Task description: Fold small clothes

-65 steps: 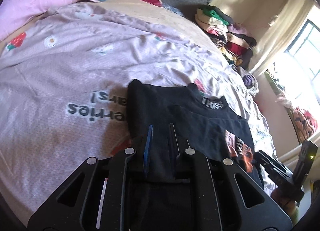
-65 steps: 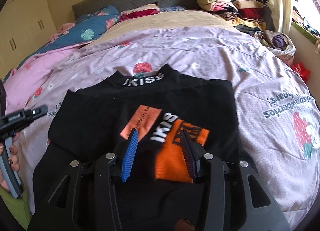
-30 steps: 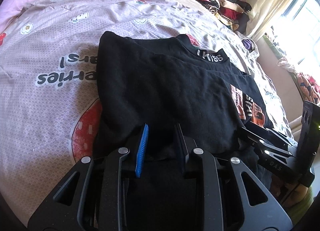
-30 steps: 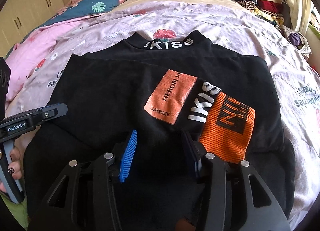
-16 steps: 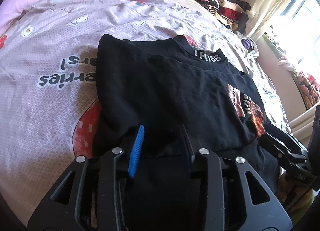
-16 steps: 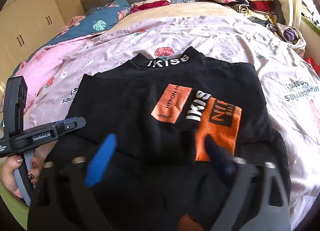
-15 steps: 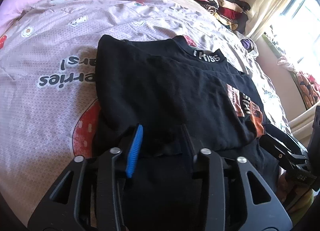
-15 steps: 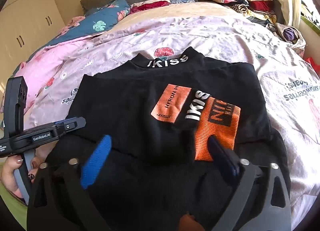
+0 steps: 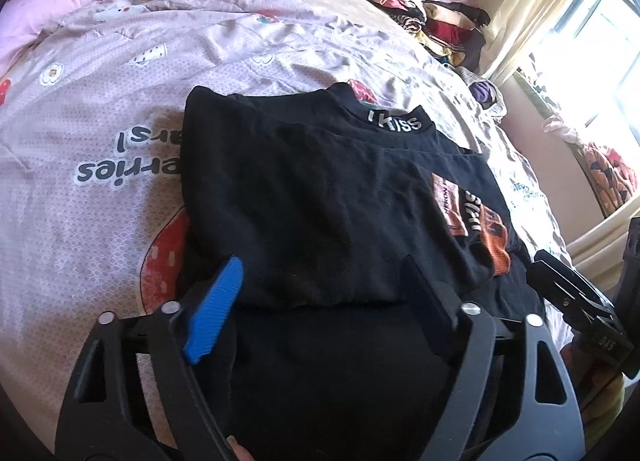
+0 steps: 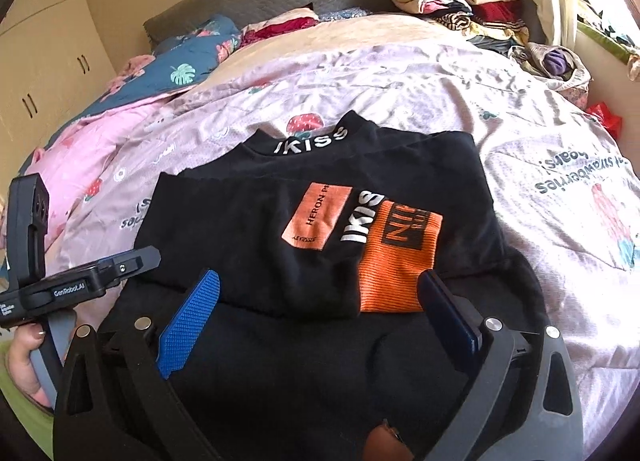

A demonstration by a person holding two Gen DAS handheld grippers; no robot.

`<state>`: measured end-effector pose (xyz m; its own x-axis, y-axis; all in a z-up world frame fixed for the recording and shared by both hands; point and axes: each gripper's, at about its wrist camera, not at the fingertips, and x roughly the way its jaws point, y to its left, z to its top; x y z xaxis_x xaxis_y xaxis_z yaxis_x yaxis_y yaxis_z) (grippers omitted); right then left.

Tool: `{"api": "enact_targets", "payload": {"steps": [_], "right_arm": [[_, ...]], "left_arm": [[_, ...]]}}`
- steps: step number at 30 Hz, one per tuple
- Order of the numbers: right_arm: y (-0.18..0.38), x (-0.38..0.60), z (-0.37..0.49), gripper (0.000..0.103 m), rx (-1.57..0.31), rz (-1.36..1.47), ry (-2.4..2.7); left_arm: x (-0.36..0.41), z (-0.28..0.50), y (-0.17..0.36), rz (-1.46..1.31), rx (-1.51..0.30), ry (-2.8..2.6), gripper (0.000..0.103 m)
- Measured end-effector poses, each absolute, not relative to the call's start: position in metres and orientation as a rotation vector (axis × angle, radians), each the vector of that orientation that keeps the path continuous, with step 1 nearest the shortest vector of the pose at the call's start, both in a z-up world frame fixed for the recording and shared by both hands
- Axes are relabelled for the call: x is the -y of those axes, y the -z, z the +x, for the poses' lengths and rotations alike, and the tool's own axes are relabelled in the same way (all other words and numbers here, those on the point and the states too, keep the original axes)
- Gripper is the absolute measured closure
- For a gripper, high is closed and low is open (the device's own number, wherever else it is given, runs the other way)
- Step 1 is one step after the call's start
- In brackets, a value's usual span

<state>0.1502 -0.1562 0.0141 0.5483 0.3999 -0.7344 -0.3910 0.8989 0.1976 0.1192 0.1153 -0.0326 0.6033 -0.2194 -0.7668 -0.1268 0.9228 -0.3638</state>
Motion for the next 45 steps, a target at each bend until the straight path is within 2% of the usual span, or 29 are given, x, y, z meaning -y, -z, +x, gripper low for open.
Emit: {"api": "enact_targets", "payload": {"steps": [3, 5, 45], "right_arm": [[-0.017, 0.158, 0.148, 0.005, -0.867, 0.013, -0.466], [-0.020, 0.158, 0.145, 0.005, -0.862, 0.014, -0.464], [-0.068, 0.193, 0.091, 0.005, -0.759, 0.040, -0.461]], "left_arm": [[-0.113, 0.118, 0.029, -0.392, -0.924, 0.055, 0.013], [-0.112, 0.117, 0.027, -0.386, -0.922, 0.054, 0.010], [-0.098, 0.071, -0.022, -0.336, -0.830, 0.068, 0.010]]}}
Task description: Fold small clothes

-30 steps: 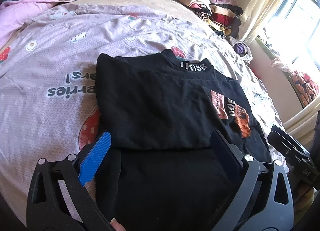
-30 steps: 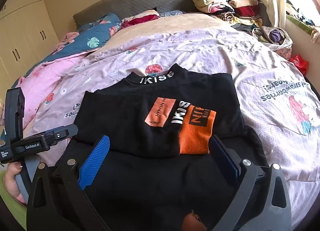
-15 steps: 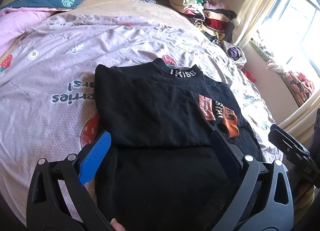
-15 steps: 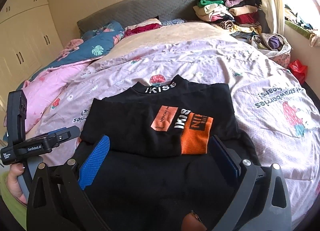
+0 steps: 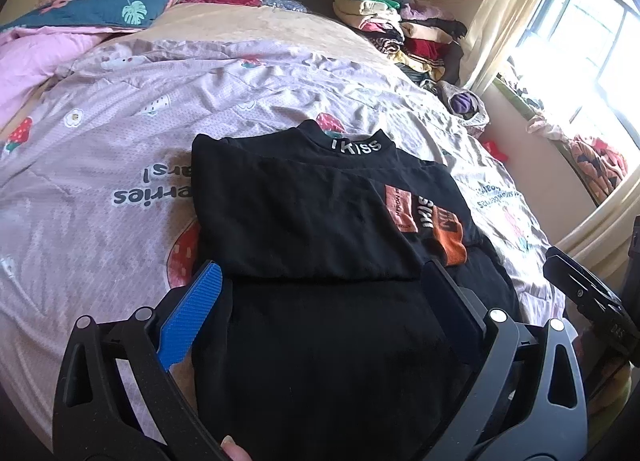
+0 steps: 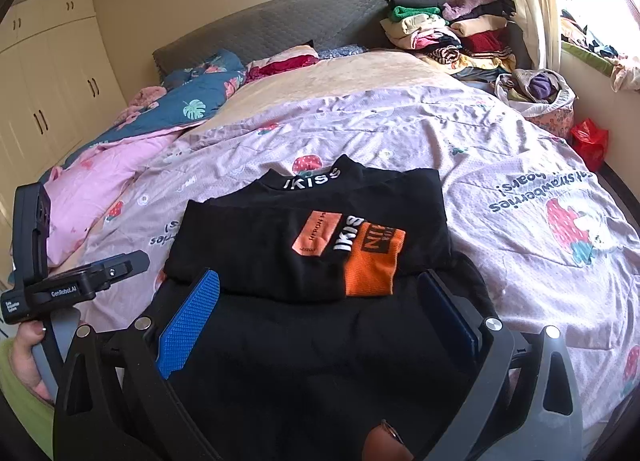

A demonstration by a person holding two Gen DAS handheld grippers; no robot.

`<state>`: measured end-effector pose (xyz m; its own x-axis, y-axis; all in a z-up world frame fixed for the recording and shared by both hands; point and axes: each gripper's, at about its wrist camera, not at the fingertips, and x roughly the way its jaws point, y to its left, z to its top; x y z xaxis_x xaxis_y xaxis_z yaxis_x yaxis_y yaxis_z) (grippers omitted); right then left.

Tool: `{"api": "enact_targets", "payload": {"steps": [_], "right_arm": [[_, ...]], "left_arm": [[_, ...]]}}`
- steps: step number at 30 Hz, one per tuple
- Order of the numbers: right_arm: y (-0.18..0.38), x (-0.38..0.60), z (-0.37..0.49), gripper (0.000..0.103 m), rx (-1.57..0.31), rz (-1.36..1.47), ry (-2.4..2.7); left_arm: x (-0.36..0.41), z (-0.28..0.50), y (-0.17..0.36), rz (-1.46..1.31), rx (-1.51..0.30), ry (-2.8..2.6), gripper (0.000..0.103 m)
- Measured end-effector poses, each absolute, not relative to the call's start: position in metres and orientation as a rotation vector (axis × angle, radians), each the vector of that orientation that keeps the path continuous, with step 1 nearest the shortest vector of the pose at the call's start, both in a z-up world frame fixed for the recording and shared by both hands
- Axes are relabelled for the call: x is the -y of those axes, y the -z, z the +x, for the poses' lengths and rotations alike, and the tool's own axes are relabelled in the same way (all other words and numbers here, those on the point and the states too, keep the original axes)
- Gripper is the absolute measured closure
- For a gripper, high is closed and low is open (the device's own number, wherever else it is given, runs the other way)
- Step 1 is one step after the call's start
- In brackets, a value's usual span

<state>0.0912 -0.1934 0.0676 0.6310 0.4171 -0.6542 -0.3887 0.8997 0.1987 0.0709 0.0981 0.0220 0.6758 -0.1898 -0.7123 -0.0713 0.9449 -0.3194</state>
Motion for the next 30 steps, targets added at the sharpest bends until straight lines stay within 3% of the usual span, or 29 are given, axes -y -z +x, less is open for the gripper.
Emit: {"api": "enact_targets", "payload": {"steps": [30], "right_arm": [[-0.046, 0.262, 0.039, 0.005, -0.790, 0.009, -0.386]], "left_arm": [[-0.095, 0.033, -0.010, -0.299, -0.892, 0.020, 0.010]]}}
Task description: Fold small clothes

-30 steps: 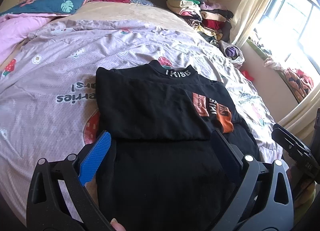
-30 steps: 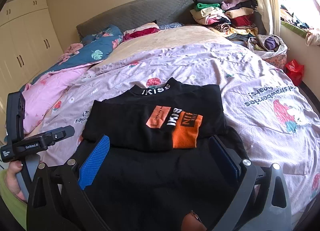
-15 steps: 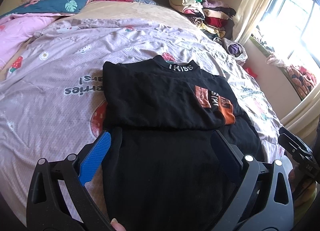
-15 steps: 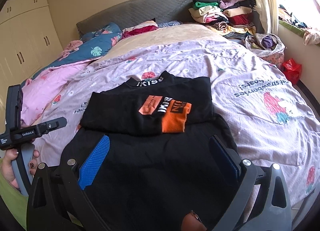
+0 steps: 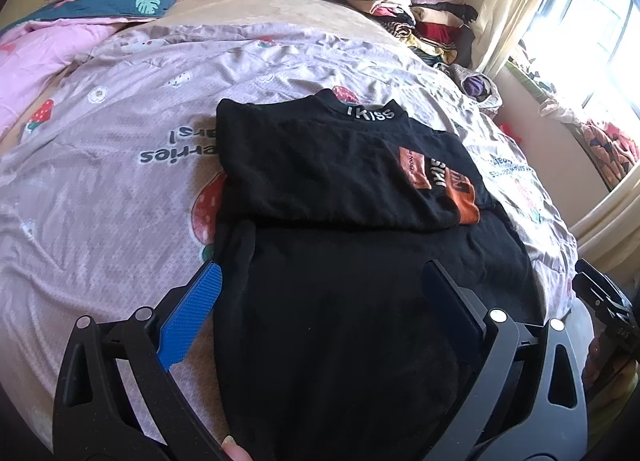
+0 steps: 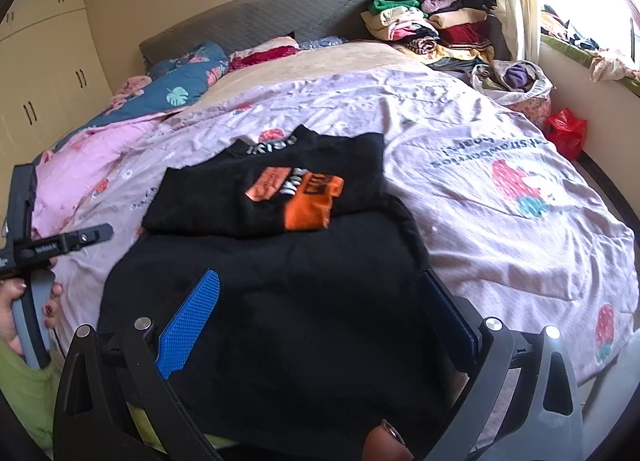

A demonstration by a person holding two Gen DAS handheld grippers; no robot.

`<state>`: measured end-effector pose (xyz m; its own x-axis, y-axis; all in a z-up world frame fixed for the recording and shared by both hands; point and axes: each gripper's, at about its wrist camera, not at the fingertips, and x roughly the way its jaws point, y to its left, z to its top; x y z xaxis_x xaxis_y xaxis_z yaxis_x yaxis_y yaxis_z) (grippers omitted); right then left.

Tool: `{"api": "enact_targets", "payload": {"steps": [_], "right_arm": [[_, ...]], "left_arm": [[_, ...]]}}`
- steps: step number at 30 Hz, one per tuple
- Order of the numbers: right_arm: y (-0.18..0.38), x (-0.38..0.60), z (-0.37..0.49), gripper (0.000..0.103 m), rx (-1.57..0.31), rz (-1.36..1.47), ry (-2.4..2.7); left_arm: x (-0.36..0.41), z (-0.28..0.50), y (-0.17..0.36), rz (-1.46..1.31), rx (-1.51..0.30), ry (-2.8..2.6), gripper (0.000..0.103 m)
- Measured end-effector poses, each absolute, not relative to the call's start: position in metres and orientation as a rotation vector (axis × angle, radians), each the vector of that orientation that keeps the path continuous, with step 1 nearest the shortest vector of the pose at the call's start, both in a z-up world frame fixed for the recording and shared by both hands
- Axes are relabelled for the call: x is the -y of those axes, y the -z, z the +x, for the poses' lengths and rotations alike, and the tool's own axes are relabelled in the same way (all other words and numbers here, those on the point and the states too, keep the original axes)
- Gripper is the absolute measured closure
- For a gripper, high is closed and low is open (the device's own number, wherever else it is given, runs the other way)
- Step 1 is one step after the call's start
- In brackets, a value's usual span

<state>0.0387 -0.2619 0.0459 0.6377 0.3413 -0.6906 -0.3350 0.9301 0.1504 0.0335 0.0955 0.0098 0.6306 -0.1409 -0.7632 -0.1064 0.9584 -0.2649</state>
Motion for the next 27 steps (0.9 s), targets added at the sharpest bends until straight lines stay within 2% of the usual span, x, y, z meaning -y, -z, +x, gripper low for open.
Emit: {"api": "enact_targets", "payload": {"steps": [27], "right_arm": [[-0.016, 0.305, 0.024, 0.005, -0.888, 0.005, -0.334]], "left_arm": [[-0.096, -0.005, 0.012, -0.304, -0.957, 0.021, 0.010]]}}
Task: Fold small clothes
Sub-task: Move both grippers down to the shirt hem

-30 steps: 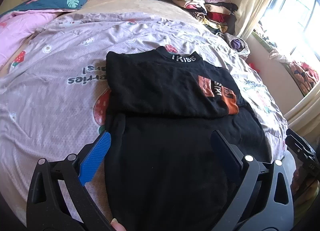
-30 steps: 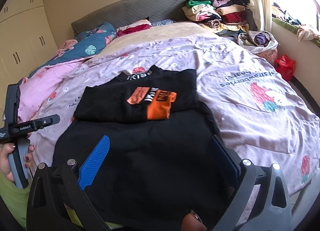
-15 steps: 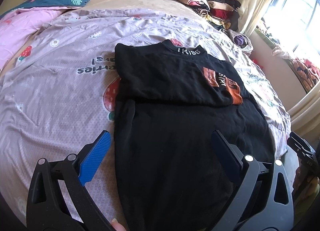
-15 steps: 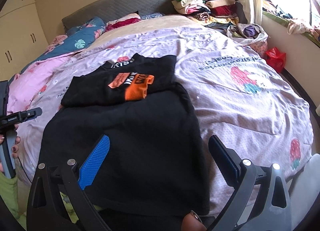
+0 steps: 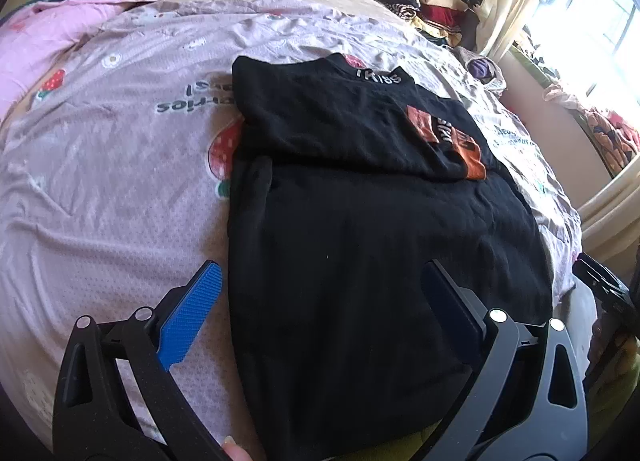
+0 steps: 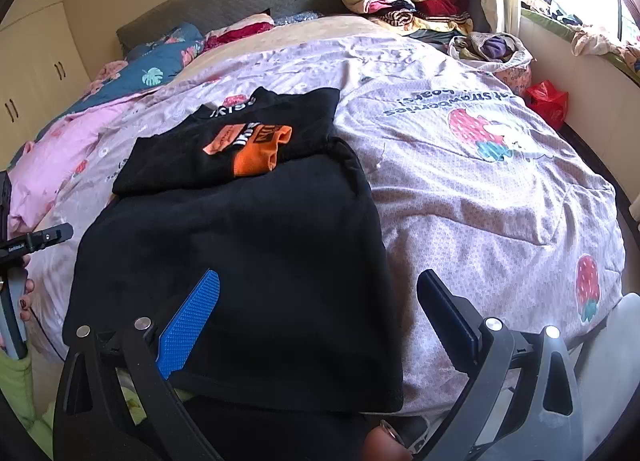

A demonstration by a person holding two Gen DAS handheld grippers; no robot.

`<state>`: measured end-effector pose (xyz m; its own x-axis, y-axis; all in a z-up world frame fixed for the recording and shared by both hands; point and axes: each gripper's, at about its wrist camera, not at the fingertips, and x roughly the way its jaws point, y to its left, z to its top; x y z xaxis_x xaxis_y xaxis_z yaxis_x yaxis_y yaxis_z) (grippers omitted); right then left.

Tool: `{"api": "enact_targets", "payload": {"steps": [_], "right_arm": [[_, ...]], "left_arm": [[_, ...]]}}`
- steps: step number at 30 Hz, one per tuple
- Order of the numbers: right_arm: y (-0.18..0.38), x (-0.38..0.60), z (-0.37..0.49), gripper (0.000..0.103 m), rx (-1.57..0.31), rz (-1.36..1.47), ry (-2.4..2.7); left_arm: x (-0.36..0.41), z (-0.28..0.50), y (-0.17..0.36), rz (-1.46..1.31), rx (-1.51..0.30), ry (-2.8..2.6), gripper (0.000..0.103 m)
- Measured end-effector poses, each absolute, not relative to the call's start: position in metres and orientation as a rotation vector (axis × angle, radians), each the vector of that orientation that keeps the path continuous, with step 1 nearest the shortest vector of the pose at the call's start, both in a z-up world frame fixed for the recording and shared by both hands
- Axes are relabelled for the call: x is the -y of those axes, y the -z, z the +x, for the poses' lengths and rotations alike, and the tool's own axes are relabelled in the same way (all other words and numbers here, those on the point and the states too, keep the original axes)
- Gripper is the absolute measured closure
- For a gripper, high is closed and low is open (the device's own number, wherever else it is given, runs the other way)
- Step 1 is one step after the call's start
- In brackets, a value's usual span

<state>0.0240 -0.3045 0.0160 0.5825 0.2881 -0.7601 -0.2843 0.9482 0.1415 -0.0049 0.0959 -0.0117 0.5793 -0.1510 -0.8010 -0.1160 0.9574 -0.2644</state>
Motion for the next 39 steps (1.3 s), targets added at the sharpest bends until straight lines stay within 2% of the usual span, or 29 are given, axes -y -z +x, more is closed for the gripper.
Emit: {"api": "enact_targets", "payload": {"steps": [26, 32, 35, 39], "right_arm": [[0.007, 0.318, 0.013, 0.005, -0.950, -0.017, -0.363], [0.012, 0.321, 0.008, 0.005, -0.955, -0.003, -0.366], [0.012, 0.320, 0.007, 0.005, -0.956, -0.003, -0.374], [0.016, 0.320, 0.005, 0.005, -0.973, -0.007, -0.394]], "left_arm": [[-0.111, -0.047, 0.043, -0.357, -1.036, 0.041, 0.011], [-0.114, -0.056, 0.053, -0.384, -1.061, 0.066, 0.046], [-0.113, -0.060, 0.058, -0.389, -1.078, 0.079, 0.052], [-0.109, -0.066, 0.064, -0.394, -1.097, 0.104, 0.052]]}}
